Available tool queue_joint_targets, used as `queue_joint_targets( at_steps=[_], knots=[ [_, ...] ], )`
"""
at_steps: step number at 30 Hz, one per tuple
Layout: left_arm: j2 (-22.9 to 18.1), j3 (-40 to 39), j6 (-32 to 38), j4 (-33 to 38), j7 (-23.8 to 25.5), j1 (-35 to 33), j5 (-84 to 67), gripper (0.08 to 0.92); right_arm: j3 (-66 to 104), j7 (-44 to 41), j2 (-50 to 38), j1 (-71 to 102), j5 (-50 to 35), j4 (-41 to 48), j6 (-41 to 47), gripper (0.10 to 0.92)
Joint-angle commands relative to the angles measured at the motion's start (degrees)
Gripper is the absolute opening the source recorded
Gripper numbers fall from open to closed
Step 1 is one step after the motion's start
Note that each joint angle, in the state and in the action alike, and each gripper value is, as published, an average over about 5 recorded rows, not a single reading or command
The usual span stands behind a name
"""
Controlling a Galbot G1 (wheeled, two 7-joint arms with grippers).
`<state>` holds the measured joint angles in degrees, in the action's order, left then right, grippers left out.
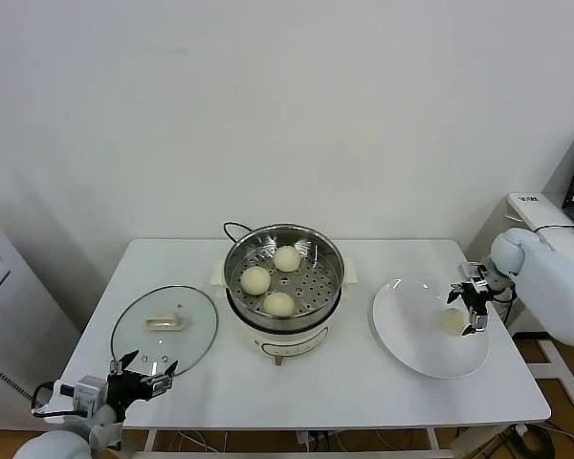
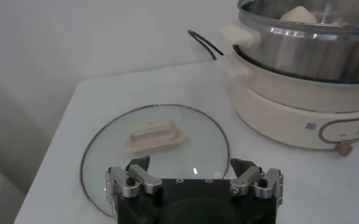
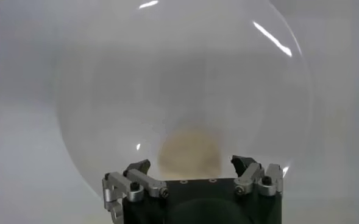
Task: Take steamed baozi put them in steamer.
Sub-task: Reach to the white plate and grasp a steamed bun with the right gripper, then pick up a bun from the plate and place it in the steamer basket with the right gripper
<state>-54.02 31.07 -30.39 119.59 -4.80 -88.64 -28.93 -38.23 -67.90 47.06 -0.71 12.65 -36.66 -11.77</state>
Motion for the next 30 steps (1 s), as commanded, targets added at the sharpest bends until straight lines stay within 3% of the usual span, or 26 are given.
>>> queue_joint_targets(
  at_steps=[1,11,14,24,30],
  knots=[
    [0.04,-0.19,0.04,0.13,0.07,-0.05,0.03,0.823,3.66,0.98,1.89,1.85,2.88,3.44,-0.22,0.79],
    [0.04,0.14,-0.02,0.64,0.02,-0.62,0.06,0.823,3.06,-0.47,0.35,1.57,1.6,-0.19,0.38,0.532],
    [-0.1,0.13,-0.08,0.81,0.0,-0.77,0.13,0.823,0.19,-1.35,-1.26,-0.29,-1.84,-3.28,1.7,0.492],
    [-0.82,0.54,-0.42,1.43,-0.27,-1.18,0.5,0.823,-27.35,-3.98,-8.24,-24.44,-25.53,-17.37,12.38,0.483],
    [-0.94,0.62,-0.35,1.38,-0.27,-1.29,0.54,0.823,-42.54,-3.77,-4.96,-39.9,-41.08,-22.83,21.07,0.484]
  ],
)
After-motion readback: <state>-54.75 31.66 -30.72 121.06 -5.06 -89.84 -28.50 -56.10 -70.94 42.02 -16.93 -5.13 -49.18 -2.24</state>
